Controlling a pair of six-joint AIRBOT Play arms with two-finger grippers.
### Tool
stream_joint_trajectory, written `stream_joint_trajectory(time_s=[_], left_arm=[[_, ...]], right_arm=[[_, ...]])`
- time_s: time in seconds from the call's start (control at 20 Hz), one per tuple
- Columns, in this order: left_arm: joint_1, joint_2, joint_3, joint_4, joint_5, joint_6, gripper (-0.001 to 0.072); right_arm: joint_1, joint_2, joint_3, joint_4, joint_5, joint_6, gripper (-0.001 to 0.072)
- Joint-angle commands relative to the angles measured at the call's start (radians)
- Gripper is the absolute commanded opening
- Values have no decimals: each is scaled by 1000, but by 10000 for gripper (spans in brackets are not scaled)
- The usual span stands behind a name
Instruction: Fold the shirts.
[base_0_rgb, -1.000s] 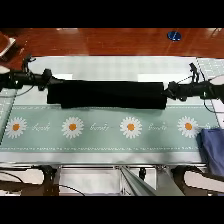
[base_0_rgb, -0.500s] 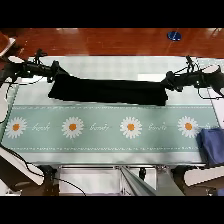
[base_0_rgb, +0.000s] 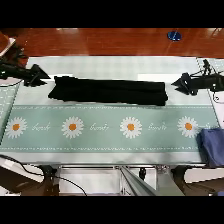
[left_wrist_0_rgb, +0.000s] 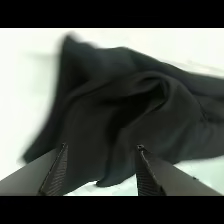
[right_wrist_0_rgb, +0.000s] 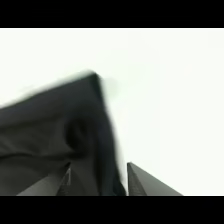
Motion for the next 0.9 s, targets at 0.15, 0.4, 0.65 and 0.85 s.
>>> stream_joint_trajectory(time_s=[0.15, 0.4, 0.65, 0.85], left_arm=[[-72, 415, -525, -144, 384, 198, 506], [-251, 473, -600, -153, 415, 206, 506], [-404, 472, -599, -153, 438, 207, 215], [-500, 472, -599, -153, 412, 214, 23]], right_arm=[[55, -49, -96, 29, -60, 33, 409], [156, -83, -80, 103, -61, -10, 403], [184, -43, -26, 113, 55, -68, 18], [168, 188, -46, -68, 157, -57, 18]])
